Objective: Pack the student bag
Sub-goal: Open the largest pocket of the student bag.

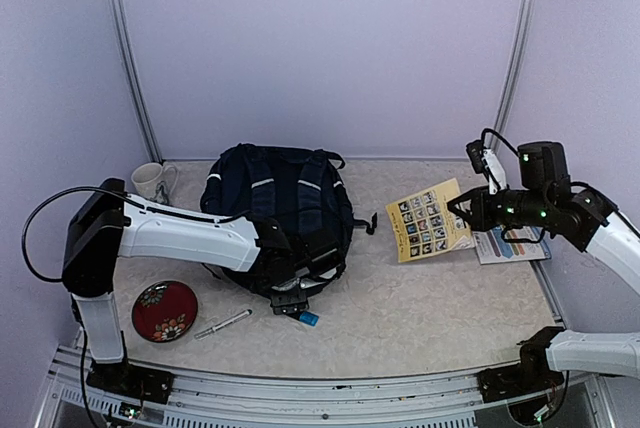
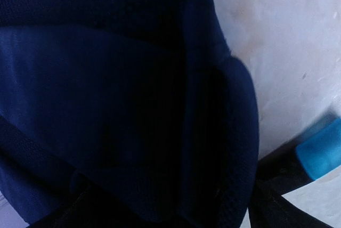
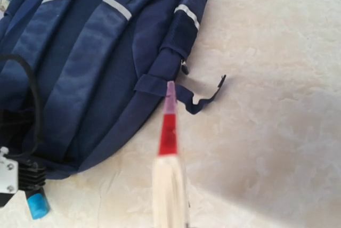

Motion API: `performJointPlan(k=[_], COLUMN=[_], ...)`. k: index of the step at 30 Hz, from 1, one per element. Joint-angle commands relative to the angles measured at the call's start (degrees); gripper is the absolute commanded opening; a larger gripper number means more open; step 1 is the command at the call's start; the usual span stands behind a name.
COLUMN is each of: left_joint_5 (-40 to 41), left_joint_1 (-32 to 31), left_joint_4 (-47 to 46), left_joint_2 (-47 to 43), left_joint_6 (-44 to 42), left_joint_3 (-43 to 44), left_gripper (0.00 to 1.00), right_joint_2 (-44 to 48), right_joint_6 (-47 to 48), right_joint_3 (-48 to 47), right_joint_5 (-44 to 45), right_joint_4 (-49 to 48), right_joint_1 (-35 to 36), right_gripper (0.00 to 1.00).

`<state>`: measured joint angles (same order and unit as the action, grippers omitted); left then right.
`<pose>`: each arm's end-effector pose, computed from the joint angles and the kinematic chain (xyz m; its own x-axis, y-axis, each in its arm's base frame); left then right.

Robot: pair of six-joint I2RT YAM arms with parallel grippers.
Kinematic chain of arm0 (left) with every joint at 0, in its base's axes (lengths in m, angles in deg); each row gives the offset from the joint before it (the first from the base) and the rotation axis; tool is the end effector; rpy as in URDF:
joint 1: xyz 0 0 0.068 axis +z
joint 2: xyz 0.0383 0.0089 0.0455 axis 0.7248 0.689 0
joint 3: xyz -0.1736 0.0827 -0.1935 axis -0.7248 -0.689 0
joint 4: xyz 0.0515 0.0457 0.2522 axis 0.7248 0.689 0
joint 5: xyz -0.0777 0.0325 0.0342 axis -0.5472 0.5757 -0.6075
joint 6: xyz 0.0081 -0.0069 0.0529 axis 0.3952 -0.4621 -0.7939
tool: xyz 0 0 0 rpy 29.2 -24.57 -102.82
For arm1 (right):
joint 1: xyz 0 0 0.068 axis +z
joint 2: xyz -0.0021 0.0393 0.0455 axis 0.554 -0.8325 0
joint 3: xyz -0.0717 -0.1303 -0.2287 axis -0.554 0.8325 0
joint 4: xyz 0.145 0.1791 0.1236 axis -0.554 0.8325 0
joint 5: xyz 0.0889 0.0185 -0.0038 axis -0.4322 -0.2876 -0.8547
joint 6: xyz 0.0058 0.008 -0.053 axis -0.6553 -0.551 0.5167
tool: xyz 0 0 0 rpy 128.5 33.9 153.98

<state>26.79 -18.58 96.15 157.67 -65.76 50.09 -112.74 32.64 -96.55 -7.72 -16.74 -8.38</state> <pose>0.1745 -0.3346 0.1800 -0.1807 0.9790 -0.0946 0.8336 0.2035 0.5134 0.1766 0.0924 0.3254 -0.5867 -0.0276 -0.8093 -0.4700 0.8254 0.3126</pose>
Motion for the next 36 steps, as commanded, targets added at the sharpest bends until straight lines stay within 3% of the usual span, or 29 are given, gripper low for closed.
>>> performJointPlan(k=[1,4,7,8,11,12,20,26,30,34,36], left_joint_5=[16.5,23.7,20.5,19.2,16.0,15.6,15.0,21.0,19.1,19.9,19.5], left_joint_1=[0.8,1.6,0.6,0.1,-1.3,-1.4,1.4,4.0,3.7,3.2,3.0], left_joint_4=[-3.5,-7.3,-9.0,-9.7,-11.2,-11.6,-13.5,-9.1,-9.9,-9.6,-8.0], left_joint_2=[-0.3,1.5,-0.4,-1.4,-4.7,-5.7,-11.4,-6.9,-4.5,-0.8,1.9], left_joint_6=[-5.4,-5.9,-6.1,-6.5,-6.7,-6.2,-0.8,2.9,3.6,3.8,3.9], left_joint_3=[-4.0,-4.2,-3.2,-3.0,-2.5,-2.1,7.9,22.9,31.7,42.0,48.1], left_gripper=[0.94,0.92,0.82,0.72,0.11,0.00,0.00,0.00,0.00,0.00,0.00], right_joint_2=[0.5,1.1,1.7,1.8,2.1,2.2,2.5,5.5,3.4,-3.3,-7.1], right_joint_6=[-0.4,-0.4,-0.4,-0.4,-0.6,-0.7,-1.0,-5.5,-20.9,-35.3,-39.3], right_joint_3=[1.2,1.7,2.1,2.1,2.4,2.4,2.0,8.6,16.6,21.6,20.7], right_joint_5=[-1.4,-3.8,-5.6,-6.0,-6.8,-7.3,-18.8,-31.4,-32.2,-24.8,-19.1], right_joint_4=[-1.4,-2.6,-3.2,-3.3,-3.3,-3.4,-4.4,-11.9,-33.5,-57.3,-62.9], right_joint_1=[-0.3,-0.3,-0.3,-0.3,-0.3,-0.3,-0.3,1.4,6.2,9.6,10.3], right_gripper=[0.00,0.00,0.00,0.00,0.00,0.00,0.00,0.00,0.00,0.00,0.00])
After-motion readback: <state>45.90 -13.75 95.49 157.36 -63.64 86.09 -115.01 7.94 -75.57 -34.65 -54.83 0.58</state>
